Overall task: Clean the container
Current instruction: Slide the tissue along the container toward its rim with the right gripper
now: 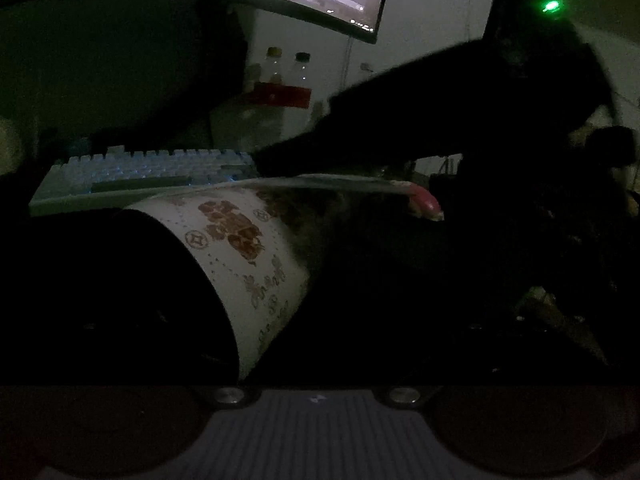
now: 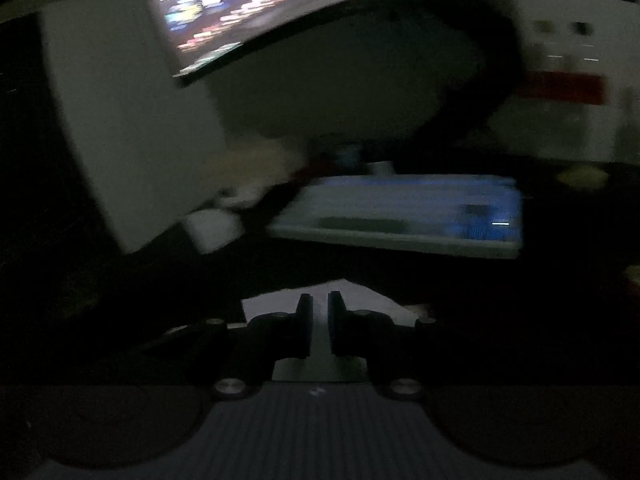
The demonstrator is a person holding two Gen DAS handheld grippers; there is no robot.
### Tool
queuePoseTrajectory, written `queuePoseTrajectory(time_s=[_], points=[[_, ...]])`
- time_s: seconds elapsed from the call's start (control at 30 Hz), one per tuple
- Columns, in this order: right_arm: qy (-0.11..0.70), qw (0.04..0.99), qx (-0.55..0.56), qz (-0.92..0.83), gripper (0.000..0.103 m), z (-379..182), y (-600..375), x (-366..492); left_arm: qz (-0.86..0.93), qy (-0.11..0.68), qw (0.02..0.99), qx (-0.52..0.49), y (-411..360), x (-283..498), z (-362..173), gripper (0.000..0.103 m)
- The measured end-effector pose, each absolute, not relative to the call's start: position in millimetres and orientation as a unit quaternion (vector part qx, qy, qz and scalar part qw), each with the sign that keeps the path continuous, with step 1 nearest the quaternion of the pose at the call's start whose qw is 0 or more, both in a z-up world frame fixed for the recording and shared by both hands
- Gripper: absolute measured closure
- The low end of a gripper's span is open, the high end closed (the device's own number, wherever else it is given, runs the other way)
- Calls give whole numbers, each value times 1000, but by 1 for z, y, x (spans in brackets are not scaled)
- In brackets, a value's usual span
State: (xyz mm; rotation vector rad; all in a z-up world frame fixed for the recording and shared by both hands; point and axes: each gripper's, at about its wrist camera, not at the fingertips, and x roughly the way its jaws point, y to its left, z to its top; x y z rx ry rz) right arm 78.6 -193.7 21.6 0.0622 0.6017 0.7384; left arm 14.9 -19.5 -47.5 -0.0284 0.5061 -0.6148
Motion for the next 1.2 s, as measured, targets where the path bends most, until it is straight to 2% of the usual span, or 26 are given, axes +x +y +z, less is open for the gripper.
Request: queuePoseTrajectory(time_s=[0.17,0.47,0.67,1.0,1.2], points=[[282,875,22,393,92,21,-182,71,-300,249,921,-17,-16,17,-47,0],[294,905,36,306,92,17,-203,99,-290,252,923,-25,-10,23,-46,0],[290,875,34,387,92,20,-181,77,-286,254,924,-20,-7,24,-45,0],[276,911,38,305,92,16,-204,95,-278,255,926,-18,-2,27,-45,0],[273,889,33,366,92,16,-189,70,-273,258,927,-23,0,31,-44,0]])
